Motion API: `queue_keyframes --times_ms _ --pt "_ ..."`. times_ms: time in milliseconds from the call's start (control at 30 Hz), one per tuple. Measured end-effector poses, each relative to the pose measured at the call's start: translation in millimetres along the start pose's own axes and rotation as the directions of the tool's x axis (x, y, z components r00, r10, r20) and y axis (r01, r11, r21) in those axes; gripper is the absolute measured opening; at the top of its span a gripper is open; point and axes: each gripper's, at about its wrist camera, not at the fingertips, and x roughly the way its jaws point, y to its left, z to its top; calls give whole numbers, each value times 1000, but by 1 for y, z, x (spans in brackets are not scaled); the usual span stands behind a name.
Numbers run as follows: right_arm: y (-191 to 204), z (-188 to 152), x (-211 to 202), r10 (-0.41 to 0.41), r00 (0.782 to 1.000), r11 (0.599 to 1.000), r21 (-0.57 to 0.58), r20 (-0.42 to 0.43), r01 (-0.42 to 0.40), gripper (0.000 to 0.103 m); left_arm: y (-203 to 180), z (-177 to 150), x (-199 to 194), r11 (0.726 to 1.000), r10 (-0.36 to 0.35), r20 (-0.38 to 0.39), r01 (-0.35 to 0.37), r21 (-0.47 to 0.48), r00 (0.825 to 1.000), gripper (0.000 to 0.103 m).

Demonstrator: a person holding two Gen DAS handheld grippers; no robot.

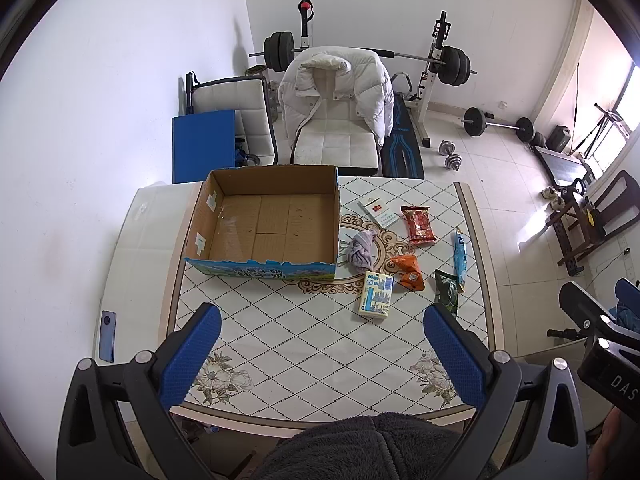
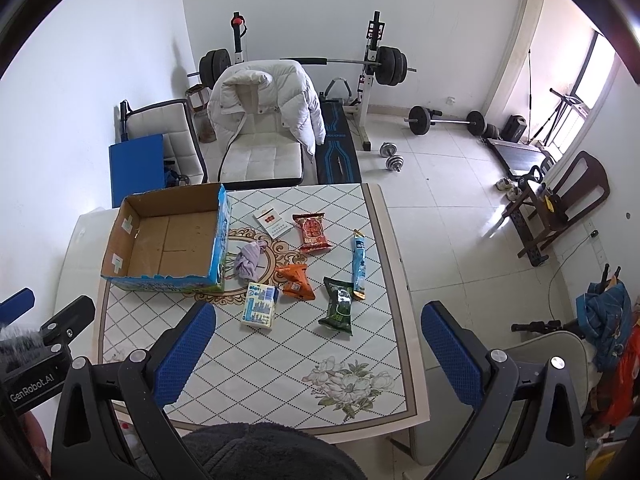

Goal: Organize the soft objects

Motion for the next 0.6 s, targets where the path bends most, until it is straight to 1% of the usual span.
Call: queue_keyframes --times_ms 367,500,600 --pt "-4 -3 8 8 1000 1000 6 -11 -8 103 -3 0 3 1000 -4 -8 4 -4 1000 103" --pt "-11 -7 22 11 999 1000 18 -37 -10 103 -8 1 13 1000 -7 -20 7 -7 1000 103" --pt "-22 -8 42 2 998 999 39 -67 0 103 -15 3 29 1000 -19 -36 19 -3 999 103"
